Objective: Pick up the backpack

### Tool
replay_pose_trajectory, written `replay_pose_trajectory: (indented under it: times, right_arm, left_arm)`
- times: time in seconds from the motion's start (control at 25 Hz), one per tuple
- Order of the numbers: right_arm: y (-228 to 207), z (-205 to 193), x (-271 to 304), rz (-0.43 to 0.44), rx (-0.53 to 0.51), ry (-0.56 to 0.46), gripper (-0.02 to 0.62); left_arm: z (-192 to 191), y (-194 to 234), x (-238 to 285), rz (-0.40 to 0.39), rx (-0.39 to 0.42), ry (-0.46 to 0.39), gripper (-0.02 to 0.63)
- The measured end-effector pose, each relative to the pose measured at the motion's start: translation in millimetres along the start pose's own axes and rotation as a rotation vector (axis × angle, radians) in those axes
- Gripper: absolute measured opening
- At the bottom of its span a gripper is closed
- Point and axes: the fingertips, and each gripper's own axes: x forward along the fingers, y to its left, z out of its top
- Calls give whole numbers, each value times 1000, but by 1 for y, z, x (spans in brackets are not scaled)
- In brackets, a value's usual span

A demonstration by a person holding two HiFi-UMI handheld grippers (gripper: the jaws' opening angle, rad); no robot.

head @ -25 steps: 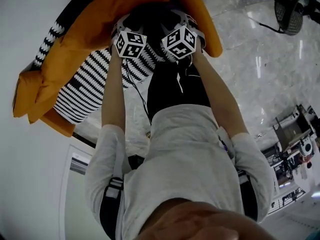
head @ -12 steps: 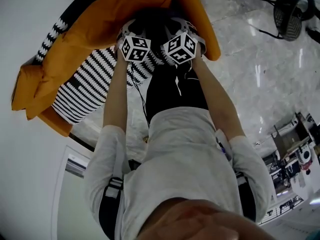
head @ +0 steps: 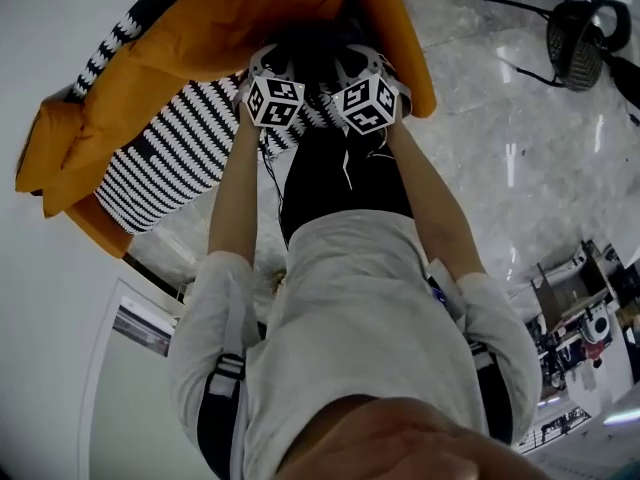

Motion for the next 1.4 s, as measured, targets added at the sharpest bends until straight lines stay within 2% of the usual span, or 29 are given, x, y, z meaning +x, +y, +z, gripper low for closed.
replay_pose_trajectory:
  times: [0.44, 0.88, 1.08, 1.4]
  right_arm:
    - [20, -19, -15, 89, -35, -26, 83]
    - [34, -26, -32, 206, -120, -50, 77]
    - [32, -28, -34, 257, -125, -75, 71]
    - [51, -29, -43, 263, -110, -99, 64]
  left_arm:
    - [-28, -37, -31, 42, -141, 50, 72]
    - [-31, -56, -54, 170, -350, 11, 64]
    - [-31, -66, -58, 228, -454, -7, 64]
    - [-44, -83, -79, 272, -555, -40, 64]
